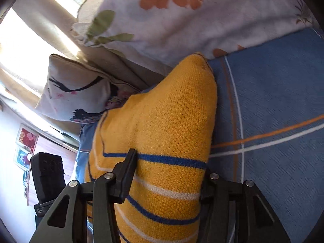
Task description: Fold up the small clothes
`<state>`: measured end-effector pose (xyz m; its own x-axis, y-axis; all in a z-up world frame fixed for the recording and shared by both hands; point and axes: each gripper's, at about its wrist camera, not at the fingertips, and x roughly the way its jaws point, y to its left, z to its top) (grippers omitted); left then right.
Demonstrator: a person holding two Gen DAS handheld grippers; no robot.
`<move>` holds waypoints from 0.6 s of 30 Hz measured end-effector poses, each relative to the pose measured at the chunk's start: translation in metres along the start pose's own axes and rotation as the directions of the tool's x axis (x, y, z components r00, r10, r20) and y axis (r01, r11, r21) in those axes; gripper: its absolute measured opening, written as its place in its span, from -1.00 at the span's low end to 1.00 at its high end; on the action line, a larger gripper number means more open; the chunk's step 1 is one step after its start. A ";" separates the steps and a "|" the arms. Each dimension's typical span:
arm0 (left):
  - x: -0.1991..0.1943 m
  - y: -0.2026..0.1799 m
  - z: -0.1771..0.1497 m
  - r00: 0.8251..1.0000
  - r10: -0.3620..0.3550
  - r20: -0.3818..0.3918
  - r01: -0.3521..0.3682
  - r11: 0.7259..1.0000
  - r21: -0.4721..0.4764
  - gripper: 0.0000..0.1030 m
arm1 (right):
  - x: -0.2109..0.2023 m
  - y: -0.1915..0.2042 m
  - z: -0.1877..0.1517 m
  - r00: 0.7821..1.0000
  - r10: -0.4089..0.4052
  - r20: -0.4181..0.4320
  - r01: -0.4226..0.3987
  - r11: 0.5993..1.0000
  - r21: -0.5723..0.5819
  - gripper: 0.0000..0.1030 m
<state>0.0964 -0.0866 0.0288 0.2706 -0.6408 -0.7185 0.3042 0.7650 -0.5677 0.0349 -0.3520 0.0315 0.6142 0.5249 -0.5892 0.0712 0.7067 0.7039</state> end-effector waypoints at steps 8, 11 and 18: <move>-0.018 0.019 -0.014 0.996 0.089 0.028 -0.089 0.996 -0.002 0.16 | -0.057 0.022 -0.018 0.989 -0.012 0.146 0.028 0.994 -0.107 0.12; -0.020 0.029 -0.023 0.996 0.076 0.037 -0.075 0.996 -0.040 0.19 | -0.062 0.037 -0.040 0.989 0.071 0.131 -0.050 0.986 -0.159 0.11; -0.036 0.039 -0.033 0.995 0.078 0.065 -0.072 0.994 -0.085 0.24 | -0.030 0.050 -0.081 0.990 0.140 -0.010 -0.139 0.975 -0.175 0.11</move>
<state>0.0681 -0.0319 0.0191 0.3519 -0.5823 -0.7329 0.2054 0.8119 -0.5465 -0.0434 -0.2939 0.0521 0.6099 0.6234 -0.4893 -0.1539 0.6988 0.6985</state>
